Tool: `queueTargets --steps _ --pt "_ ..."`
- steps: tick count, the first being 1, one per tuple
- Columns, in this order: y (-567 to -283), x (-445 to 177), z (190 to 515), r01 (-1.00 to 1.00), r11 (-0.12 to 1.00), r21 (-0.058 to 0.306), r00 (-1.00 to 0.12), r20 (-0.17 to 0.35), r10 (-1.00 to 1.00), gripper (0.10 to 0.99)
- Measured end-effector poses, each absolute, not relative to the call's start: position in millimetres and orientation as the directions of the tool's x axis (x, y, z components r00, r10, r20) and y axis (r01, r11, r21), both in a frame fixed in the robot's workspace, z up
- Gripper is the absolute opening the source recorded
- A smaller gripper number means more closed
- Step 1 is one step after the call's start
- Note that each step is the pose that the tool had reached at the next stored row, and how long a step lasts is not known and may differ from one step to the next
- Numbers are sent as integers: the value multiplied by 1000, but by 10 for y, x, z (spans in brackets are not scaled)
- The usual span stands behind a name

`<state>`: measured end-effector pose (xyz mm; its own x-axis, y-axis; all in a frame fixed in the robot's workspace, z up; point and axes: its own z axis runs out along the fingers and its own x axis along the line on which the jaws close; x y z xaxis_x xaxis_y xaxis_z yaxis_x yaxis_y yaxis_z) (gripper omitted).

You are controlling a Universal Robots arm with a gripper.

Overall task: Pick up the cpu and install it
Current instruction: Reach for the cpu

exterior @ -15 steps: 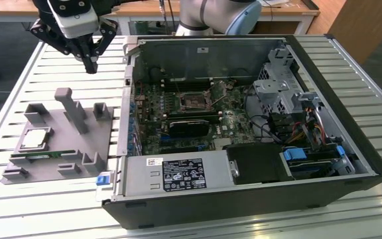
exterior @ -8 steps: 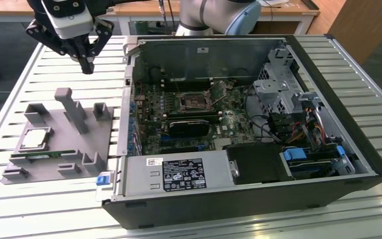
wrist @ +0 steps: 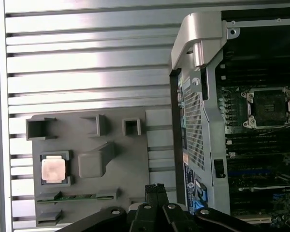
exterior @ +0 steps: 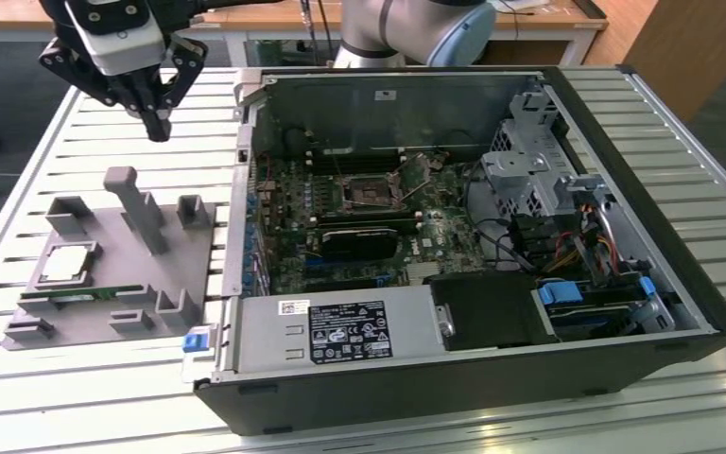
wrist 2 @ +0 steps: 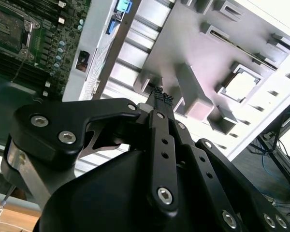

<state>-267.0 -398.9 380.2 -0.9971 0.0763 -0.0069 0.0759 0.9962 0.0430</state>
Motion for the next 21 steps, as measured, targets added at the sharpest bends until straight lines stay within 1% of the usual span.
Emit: queueTargets --steps 21 --pt "-3990 -2869 3784 76 996 43 -997 -4 76 106"
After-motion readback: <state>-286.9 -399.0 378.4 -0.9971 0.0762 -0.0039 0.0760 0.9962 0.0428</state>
